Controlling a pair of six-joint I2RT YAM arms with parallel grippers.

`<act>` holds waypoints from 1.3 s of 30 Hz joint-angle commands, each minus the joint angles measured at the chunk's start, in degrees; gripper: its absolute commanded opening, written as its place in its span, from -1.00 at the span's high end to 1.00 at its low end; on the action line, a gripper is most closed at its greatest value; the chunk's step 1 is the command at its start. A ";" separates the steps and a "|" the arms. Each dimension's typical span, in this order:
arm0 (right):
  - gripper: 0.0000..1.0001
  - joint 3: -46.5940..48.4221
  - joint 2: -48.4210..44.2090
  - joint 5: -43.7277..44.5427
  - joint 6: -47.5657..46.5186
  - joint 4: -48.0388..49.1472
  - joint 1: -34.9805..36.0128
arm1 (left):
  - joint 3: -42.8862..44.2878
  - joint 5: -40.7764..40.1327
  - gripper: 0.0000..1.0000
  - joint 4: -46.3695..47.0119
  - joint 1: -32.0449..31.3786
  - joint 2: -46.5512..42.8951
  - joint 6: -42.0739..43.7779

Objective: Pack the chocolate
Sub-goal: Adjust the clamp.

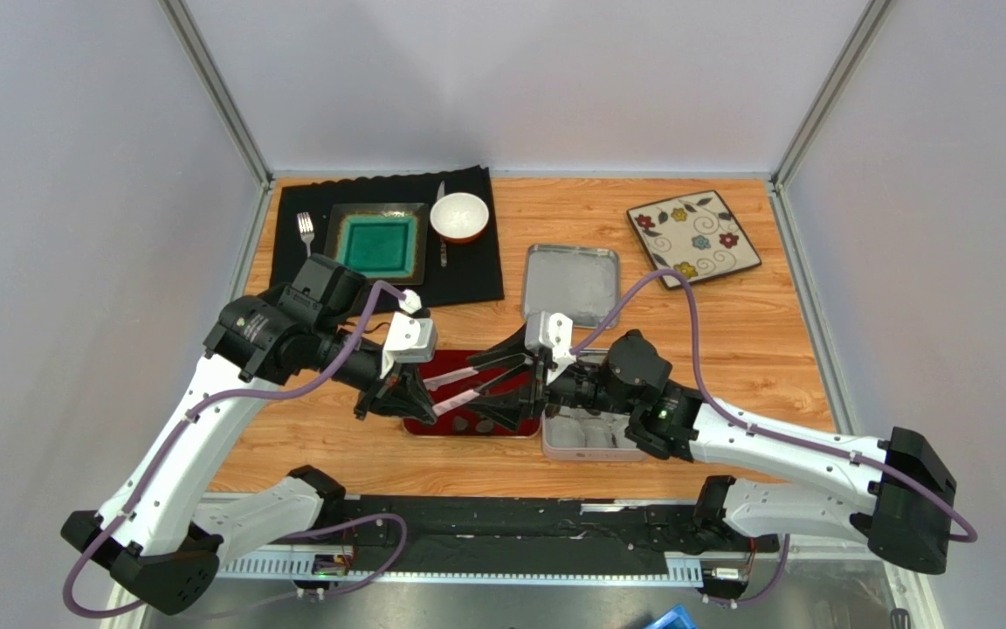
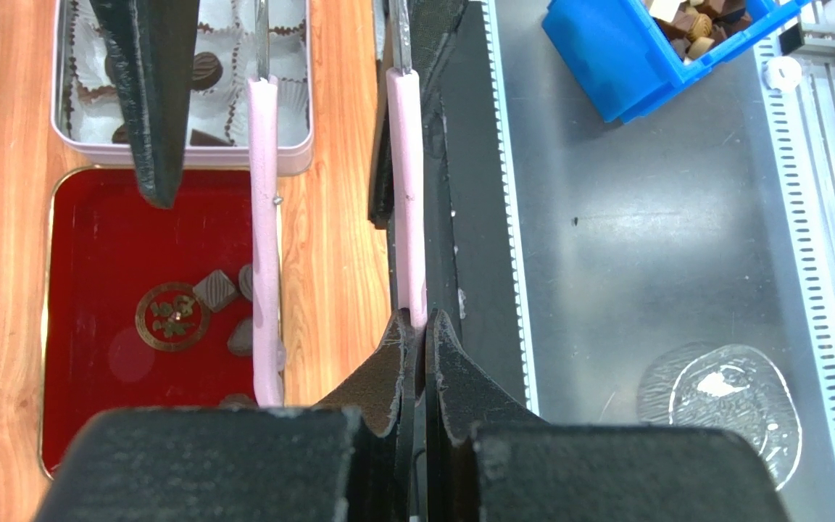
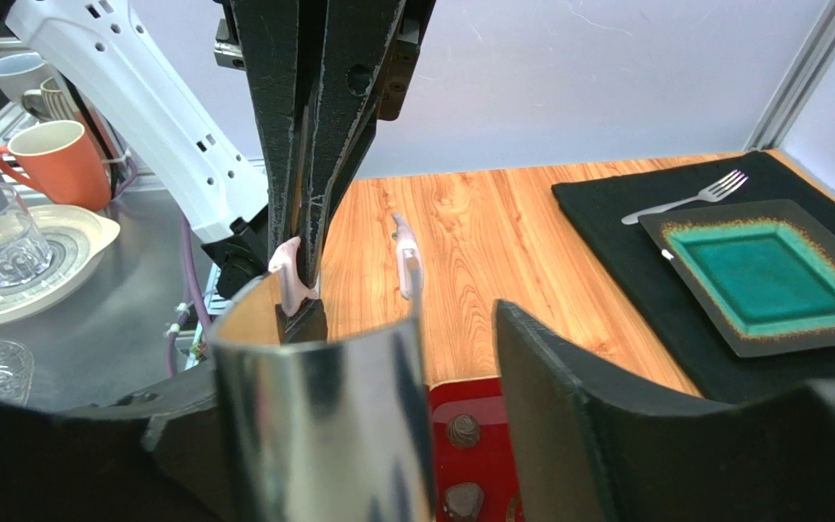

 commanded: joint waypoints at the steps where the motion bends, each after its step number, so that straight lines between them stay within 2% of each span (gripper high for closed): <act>1: -0.11 2.68 0.51 0.14 -0.16 2.64 1.02 | 0.65 2.73 1.00 0.06 -0.17 -0.21 -1.12; 2: 0.07 2.77 0.60 0.93 -0.51 2.46 1.20 | 0.48 2.64 1.00 0.49 -0.08 -0.21 -1.38; 5: 0.21 4.17 1.13 2.69 -3.84 0.01 2.86 | 0.03 2.55 1.00 1.72 0.00 -0.29 -2.70; 10: 0.09 3.39 0.69 4.80 -6.40 -1.58 4.71 | 0.47 2.11 1.00 2.61 0.09 -0.21 -4.28; 17: -0.06 2.42 -1.77 3.22 -6.41 -4.75 5.07 | 1.09 1.85 1.00 2.70 0.53 -0.12 -4.46; 26: -0.32 -1.10 -2.66 6.74 -4.91 4.21 5.07 | 1.44 3.87 1.00 2.78 0.62 -0.03 -5.51; 30: -0.35 -1.10 -0.46 6.65 -3.07 9.04 5.24 | 1.35 3.69 1.00 2.70 0.71 -0.03 -5.51; 36: -0.36 -1.54 2.27 10.95 -2.89 13.62 6.12 | 1.62 4.57 1.00 2.70 0.71 -0.03 -5.86; 39: -0.31 -1.89 2.62 11.05 -2.36 15.64 6.12 | 1.44 4.57 1.00 2.70 0.71 -0.12 -5.86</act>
